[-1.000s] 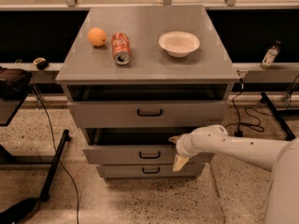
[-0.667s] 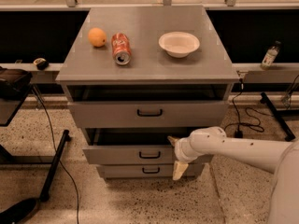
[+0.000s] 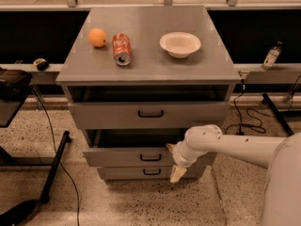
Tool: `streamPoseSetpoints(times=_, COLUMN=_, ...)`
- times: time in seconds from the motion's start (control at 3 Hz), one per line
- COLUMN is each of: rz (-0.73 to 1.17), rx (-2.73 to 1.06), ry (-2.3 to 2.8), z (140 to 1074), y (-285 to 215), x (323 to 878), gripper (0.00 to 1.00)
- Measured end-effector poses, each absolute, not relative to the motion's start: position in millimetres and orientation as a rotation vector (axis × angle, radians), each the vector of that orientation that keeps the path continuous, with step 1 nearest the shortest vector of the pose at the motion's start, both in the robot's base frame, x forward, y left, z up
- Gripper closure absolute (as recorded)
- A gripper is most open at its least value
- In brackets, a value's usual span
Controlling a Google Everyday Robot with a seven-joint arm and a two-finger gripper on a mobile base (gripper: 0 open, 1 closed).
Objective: Open middle drawer
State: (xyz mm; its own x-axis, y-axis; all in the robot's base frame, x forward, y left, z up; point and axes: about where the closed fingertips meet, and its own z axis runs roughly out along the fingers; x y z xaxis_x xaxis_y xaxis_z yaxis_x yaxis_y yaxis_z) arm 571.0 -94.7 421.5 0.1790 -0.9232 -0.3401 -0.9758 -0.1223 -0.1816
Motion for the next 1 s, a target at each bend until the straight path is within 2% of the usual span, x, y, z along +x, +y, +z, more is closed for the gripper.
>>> streamPoseSetpoints(times=0.33, rz=0.259, rx=-2.104, ry=1.79, z=424, y=-93, x=561, gripper=0.23)
streamPoseSetpoints(times=1.0, rz=0.325, rx=-2.094, ry=1.776, z=431, y=-98, x=526, gripper=0.34)
